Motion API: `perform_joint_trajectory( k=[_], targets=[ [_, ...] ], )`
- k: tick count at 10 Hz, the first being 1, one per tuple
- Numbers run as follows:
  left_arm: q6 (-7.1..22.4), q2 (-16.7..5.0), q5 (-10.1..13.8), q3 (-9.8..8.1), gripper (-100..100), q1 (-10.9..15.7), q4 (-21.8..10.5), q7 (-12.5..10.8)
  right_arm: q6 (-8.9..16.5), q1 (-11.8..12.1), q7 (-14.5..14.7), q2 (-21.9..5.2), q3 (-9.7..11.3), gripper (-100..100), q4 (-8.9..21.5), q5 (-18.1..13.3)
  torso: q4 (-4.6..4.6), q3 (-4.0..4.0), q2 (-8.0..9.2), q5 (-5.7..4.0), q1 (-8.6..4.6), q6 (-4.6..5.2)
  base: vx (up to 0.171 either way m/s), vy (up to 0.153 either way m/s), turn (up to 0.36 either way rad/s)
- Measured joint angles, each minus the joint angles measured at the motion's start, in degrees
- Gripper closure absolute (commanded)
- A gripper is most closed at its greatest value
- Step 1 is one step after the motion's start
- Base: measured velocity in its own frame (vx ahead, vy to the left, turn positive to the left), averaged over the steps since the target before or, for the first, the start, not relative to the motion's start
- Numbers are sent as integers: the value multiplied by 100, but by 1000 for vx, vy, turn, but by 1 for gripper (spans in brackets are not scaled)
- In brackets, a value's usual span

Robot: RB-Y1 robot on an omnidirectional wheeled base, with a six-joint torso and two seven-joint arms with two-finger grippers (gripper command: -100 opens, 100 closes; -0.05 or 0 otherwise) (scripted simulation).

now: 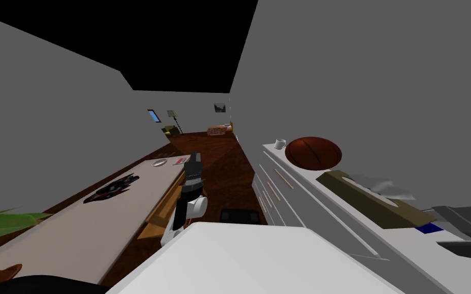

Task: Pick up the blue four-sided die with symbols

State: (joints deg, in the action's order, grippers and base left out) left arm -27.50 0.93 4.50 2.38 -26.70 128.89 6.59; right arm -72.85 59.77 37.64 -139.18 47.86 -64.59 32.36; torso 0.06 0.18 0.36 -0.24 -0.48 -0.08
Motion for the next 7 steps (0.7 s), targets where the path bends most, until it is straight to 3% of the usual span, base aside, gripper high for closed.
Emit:
perform_joint_trajectory(
  k=[7],
  targets=[
    [0, -1, 0, -1, 0, -2, 0, 0, -365, 708, -518, 848, 150, -100, 868, 472, -1, -5, -11, -4, 4, -4, -147, 29, 356]
  ],
)
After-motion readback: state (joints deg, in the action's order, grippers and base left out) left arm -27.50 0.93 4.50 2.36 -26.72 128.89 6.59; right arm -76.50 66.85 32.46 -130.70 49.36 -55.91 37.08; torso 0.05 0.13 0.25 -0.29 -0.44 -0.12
